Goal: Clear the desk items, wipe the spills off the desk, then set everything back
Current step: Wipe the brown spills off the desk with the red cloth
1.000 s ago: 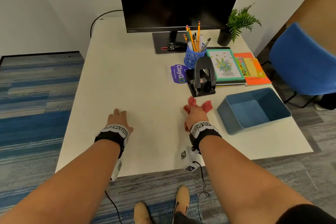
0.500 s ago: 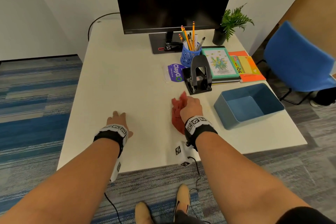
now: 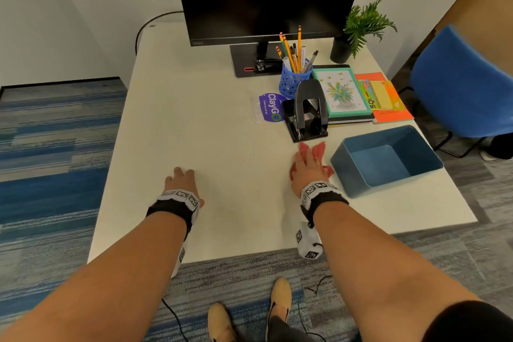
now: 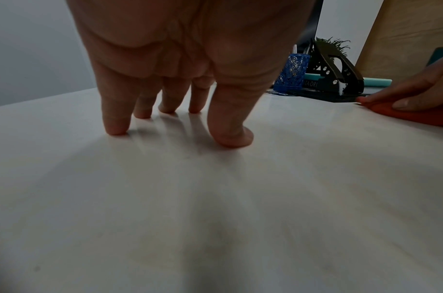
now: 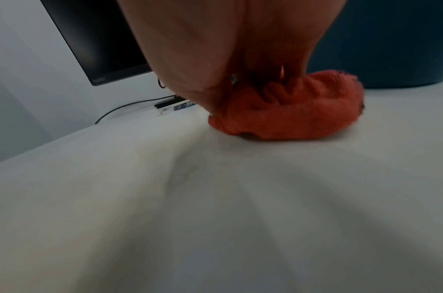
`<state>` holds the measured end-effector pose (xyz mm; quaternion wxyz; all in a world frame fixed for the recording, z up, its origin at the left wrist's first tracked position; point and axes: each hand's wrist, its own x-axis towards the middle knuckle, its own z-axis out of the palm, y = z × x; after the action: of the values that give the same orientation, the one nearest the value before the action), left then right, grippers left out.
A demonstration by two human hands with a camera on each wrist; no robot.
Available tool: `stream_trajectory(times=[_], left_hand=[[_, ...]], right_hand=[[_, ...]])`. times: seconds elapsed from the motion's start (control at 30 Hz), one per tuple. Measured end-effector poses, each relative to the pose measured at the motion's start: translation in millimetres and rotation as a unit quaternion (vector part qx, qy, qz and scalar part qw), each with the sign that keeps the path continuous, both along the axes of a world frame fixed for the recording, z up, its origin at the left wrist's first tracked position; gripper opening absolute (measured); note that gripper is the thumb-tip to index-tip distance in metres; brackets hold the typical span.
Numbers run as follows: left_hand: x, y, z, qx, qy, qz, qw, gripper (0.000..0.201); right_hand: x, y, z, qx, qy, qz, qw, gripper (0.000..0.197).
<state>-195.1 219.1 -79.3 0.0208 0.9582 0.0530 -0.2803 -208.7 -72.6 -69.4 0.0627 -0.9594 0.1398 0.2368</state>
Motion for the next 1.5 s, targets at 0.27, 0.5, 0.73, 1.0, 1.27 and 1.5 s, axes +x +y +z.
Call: stream_trajectory(times=[0.27, 0.5, 0.73, 1.0, 1.27, 1.5], left_hand=[[1, -2, 1, -0.001, -0.003, 0.0, 1.0, 0.078], [0, 3, 1, -0.002, 0.003, -0.014, 1.0, 0.082], [2, 8, -1, 0.006, 0.018, -0.031, 0.999, 0.09], [1, 14, 6, -0.009, 0.028, -0.036, 0.999, 0.094], [-1, 13, 14, -0.006, 0.022, -0.047, 0.999, 0.09], [-1, 14, 14, -0.012, 0.019, -0.042, 0.999, 0.091]], right_hand=[[-20, 50, 13, -0.025, 0.024, -0.142, 0.989, 0.068], [-22, 38, -3, 0.038, -0.01, 0.091, 0.995, 0.068], [-13, 64, -5, 0.016, -0.023, 0.019, 0.999, 0.08], [-14, 74, -18, 0.131, -0.065, 0.228, 0.963, 0.082], [12, 102, -6, 0.064, -0.036, 0.17, 0.983, 0.083], [-9, 94, -19, 0.197, -0.143, 0.289, 0.926, 0.062]])
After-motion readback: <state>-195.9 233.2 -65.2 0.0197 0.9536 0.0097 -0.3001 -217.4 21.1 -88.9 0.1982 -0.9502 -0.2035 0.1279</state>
